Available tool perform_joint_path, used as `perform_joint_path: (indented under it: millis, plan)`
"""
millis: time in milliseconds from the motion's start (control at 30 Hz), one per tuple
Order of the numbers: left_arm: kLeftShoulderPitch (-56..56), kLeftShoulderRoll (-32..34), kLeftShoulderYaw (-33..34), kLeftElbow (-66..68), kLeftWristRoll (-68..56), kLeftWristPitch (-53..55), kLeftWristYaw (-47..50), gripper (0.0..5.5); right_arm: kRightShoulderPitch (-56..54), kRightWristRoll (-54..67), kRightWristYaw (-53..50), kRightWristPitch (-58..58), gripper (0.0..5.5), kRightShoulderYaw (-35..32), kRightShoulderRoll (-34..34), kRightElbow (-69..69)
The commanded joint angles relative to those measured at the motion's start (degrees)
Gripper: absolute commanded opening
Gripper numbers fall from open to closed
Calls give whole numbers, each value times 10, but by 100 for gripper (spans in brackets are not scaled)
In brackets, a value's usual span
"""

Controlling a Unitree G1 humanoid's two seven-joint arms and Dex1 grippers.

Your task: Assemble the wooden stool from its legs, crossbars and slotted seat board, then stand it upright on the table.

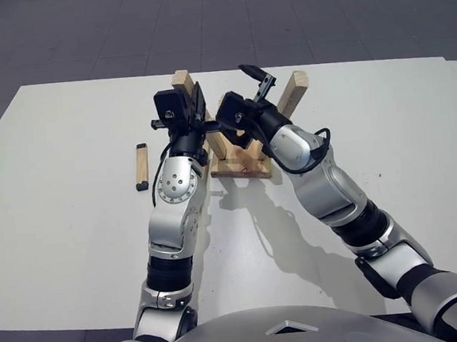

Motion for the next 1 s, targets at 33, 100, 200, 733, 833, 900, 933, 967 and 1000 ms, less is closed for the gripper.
perform_joint_path:
  millis: [33, 100, 200, 733, 833, 900, 933, 967, 1000]
  plan:
    - [49, 36, -23, 57, 40, 63, -24, 104, -35, 49, -57, -40, 540, -122, 54, -38]
    - [52, 51, -38, 64, 54, 78, -39, 105, -65, 94, -82, -54, 540, -191, 88, -60]
    - [54, 68, -44, 83, 60, 106, -52, 107, -121, 142, -116, -79, 540, -264, 116, -85]
    - [22, 94, -96, 106, -9, 223, -142, 203, -172, 179, -160, -159, 540, -366, 57, -6]
    - [15, 95, -71, 90, -21, 249, -157, 246, -168, 180, -162, -162, 540, -365, 53, 2]
    - [13, 89, -54, 77, -44, 262, -170, 274, -165, 180, -161, -165, 540, -364, 51, 7]
    - [12, 88, -49, 72, -51, 264, -174, 291, -163, 180, -160, -166, 540, -363, 50, 11]
    - [11, 89, -52, 65, -55, 258, -183, 301, -160, 181, -159, -166, 540, -364, 49, 16]
    - [11, 90, -54, 60, -59, 255, -191, 318, -157, 181, -159, -165, 540, -364, 47, 19]
